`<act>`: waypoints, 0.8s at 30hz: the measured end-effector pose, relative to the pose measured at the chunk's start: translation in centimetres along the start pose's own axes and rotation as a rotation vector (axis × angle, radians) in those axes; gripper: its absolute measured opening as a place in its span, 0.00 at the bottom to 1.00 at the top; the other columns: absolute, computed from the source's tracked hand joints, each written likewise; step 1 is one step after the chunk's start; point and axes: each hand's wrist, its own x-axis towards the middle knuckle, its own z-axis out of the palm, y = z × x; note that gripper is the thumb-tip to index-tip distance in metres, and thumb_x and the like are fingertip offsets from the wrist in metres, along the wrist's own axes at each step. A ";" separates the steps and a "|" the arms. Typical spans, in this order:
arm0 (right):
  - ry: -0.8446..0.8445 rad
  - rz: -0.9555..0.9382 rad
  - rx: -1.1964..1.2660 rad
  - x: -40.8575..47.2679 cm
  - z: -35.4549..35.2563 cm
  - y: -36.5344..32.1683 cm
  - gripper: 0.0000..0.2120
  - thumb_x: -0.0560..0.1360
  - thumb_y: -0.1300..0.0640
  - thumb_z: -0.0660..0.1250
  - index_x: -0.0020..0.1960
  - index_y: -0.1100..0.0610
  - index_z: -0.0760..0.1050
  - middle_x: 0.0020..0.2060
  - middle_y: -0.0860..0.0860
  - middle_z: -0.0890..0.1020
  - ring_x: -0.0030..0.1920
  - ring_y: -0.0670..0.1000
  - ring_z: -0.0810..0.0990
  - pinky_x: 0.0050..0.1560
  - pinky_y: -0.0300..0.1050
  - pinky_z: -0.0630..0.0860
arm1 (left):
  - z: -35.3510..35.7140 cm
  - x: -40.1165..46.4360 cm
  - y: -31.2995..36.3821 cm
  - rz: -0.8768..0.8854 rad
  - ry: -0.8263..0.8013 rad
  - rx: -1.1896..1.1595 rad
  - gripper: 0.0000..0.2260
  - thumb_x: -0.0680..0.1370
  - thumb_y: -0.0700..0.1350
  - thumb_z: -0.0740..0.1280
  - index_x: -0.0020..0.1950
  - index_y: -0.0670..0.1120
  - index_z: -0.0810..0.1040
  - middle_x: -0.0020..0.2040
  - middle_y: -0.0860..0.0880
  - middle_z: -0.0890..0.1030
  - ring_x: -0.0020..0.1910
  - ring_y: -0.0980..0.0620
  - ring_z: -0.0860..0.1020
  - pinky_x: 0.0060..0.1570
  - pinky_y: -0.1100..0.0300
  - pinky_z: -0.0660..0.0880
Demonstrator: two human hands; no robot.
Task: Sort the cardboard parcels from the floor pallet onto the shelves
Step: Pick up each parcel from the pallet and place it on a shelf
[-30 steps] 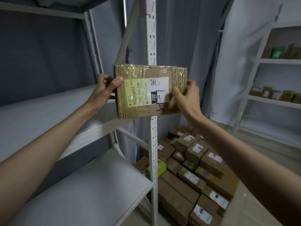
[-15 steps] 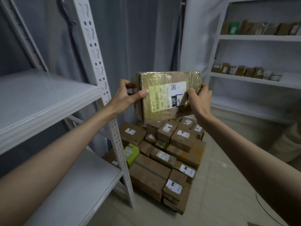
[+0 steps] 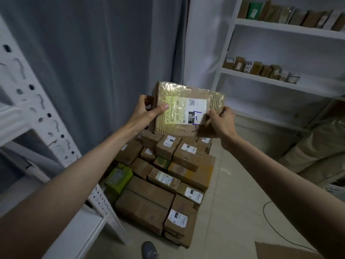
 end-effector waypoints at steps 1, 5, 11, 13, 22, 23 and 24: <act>-0.023 0.023 -0.004 1.6 1.0 0.2 0.25 0.78 0.52 0.65 0.72 0.57 0.63 0.65 0.57 0.70 0.65 0.59 0.73 0.67 0.61 0.73 | 0.0 1.6 -0.9 -0.026 0.010 -0.010 0.42 0.62 0.76 0.68 0.67 0.55 0.63 0.70 0.52 0.72 0.67 0.52 0.71 0.65 0.50 0.68; -0.090 0.097 -0.019 6.7 5.5 1.8 0.25 0.78 0.52 0.67 0.71 0.56 0.63 0.65 0.58 0.72 0.64 0.59 0.75 0.68 0.61 0.73 | -0.1 7.0 -4.7 -0.136 0.035 -0.015 0.43 0.61 0.78 0.67 0.68 0.58 0.63 0.70 0.54 0.72 0.66 0.50 0.72 0.60 0.49 0.68; -0.139 0.202 -0.068 11.5 10.5 5.9 0.24 0.78 0.52 0.67 0.70 0.59 0.66 0.64 0.60 0.73 0.63 0.61 0.76 0.64 0.61 0.76 | -0.1 12.3 -10.5 -0.329 0.034 0.048 0.58 0.59 0.80 0.67 0.80 0.51 0.58 0.80 0.48 0.61 0.76 0.45 0.65 0.72 0.39 0.66; -0.156 0.210 -0.082 13.1 11.8 6.6 0.23 0.78 0.53 0.67 0.70 0.58 0.67 0.64 0.59 0.74 0.62 0.60 0.77 0.64 0.61 0.77 | -0.2 13.3 -12.0 -0.376 0.060 0.096 0.58 0.59 0.80 0.66 0.81 0.50 0.59 0.80 0.47 0.59 0.77 0.45 0.63 0.73 0.40 0.65; -0.423 0.177 -0.159 20.9 17.9 8.8 0.28 0.79 0.52 0.68 0.76 0.56 0.63 0.68 0.57 0.73 0.67 0.60 0.74 0.68 0.62 0.73 | 0.0 16.4 -18.1 -0.531 0.214 -0.007 0.39 0.62 0.72 0.72 0.67 0.52 0.76 0.67 0.47 0.77 0.62 0.47 0.79 0.65 0.45 0.75; -0.456 0.166 -0.170 22.0 18.7 9.1 0.29 0.79 0.53 0.68 0.76 0.56 0.63 0.68 0.58 0.73 0.67 0.60 0.74 0.68 0.62 0.73 | 0.1 16.6 -18.7 -0.551 0.243 -0.040 0.36 0.63 0.71 0.72 0.65 0.53 0.77 0.65 0.48 0.79 0.60 0.48 0.81 0.63 0.45 0.77; -0.483 0.159 -0.171 23.1 19.5 9.4 0.29 0.79 0.53 0.68 0.76 0.57 0.63 0.67 0.57 0.74 0.66 0.59 0.75 0.67 0.61 0.74 | 0.3 16.8 -19.2 -0.568 0.271 -0.069 0.33 0.64 0.70 0.73 0.64 0.54 0.79 0.62 0.50 0.81 0.58 0.49 0.82 0.62 0.45 0.77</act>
